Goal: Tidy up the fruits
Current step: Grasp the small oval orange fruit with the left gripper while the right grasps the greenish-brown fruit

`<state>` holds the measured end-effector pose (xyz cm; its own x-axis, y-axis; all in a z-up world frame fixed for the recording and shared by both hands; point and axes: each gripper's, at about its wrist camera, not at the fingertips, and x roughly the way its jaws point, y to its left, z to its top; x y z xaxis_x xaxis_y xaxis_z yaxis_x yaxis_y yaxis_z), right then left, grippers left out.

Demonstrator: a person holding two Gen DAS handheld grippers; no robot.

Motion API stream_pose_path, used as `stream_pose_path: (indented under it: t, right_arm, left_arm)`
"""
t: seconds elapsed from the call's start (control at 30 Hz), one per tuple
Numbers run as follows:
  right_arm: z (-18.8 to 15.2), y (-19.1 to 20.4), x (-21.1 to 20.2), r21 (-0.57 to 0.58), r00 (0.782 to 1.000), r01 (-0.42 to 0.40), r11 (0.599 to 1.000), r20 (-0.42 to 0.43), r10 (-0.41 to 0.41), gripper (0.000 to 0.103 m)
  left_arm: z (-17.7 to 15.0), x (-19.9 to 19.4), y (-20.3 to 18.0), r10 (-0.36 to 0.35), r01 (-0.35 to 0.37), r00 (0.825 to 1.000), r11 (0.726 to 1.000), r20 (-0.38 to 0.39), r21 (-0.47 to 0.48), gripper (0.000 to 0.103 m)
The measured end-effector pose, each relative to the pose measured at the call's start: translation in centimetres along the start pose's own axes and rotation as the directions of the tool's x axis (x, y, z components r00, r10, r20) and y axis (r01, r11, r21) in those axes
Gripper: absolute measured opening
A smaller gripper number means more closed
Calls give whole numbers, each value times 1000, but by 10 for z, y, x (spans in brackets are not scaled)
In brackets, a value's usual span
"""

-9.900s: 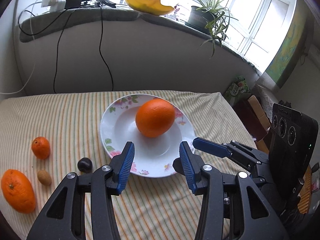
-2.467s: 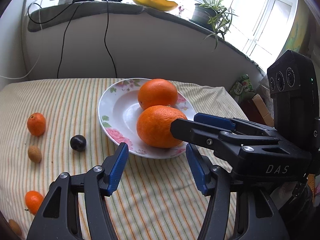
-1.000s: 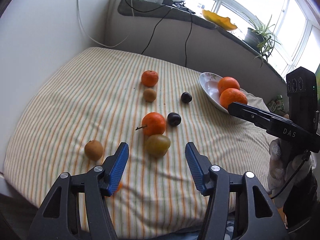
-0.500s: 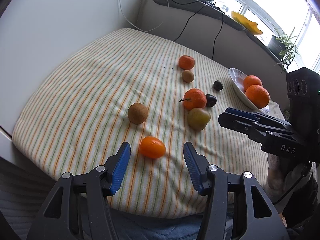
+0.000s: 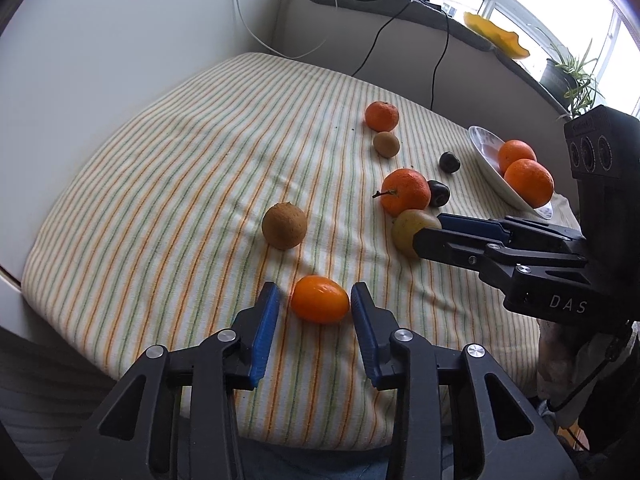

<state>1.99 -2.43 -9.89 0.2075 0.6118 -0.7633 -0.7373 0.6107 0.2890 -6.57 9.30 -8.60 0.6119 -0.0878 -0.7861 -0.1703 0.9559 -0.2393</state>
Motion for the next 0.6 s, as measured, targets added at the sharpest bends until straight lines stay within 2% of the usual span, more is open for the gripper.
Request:
stream_pose_path:
  t: [0.13,0.23,0.6]
  right_arm:
    - [0,6,5,-12,1000,-1,1000,-14,1,35]
    - [0,10,8,-14,1000,0,1000,-12,0,33]
    - [-7,-5,-13,24,1000,-14,1000,25,14,30]
  left_arm:
    - [-1,0,-2,11,-11,1000,1000,9,20,31]
    - [0,1,-3,8,-9,1000,1000,11,25,27]
    - [2,-1,-6,-35,35,999,999,15,-1,27]
